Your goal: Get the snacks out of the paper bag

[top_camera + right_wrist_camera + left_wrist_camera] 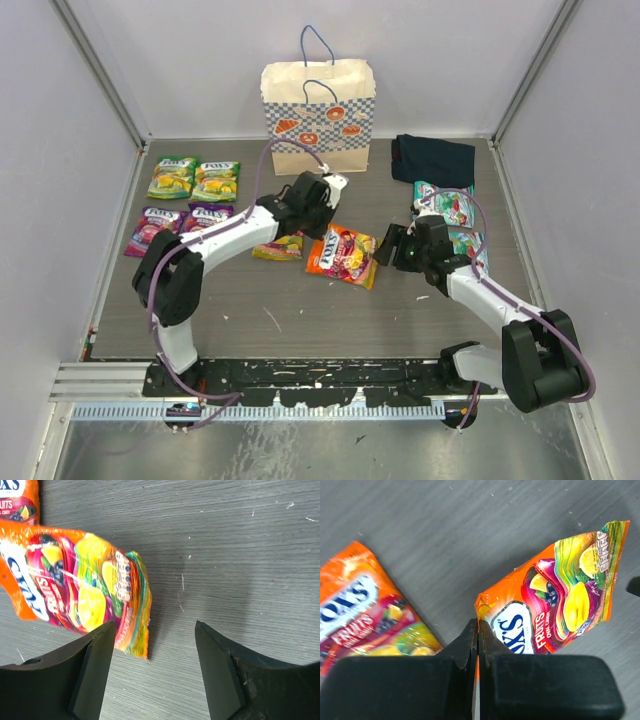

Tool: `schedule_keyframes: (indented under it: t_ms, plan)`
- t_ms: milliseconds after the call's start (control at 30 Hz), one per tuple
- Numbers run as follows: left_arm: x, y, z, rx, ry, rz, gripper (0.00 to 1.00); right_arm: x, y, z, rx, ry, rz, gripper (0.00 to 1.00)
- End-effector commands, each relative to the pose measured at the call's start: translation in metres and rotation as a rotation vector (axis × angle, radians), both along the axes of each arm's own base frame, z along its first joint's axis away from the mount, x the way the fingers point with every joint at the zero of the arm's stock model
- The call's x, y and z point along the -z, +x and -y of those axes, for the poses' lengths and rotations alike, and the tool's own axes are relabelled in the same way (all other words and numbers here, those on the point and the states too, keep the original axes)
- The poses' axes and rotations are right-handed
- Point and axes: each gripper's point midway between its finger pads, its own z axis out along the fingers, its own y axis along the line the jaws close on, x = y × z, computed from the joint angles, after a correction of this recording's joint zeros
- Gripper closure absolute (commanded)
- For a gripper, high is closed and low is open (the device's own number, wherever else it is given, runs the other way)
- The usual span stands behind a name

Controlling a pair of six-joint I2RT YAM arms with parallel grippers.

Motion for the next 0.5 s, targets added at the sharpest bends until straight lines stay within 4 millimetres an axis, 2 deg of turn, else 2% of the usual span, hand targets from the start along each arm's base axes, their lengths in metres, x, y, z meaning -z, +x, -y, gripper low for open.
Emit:
schedule_keyframes:
  t_ms: [0, 100, 233, 467]
  plan:
    - [-0.005, 0.019, -0.004, 0.126, 0.123, 0.045, 1.00, -0.016, 0.011, -0.011, -0.018, 0.061, 0.059, 0.30]
    - [0.006, 0.027, 0.001, 0.201, 0.198, 0.014, 1.00, -0.011, 0.008, -0.009, -0.019, 0.055, 0.045, 0.29]
    - [0.021, 0.027, 0.009, 0.308, 0.245, -0.035, 1.00, -0.005, 0.005, -0.007, -0.021, 0.036, 0.021, 0.28]
    - [0.017, 0.031, 0.026, 0.453, 0.229, 0.003, 1.00, 0.002, 0.007, -0.010, -0.022, 0.045, 0.005, 0.28]
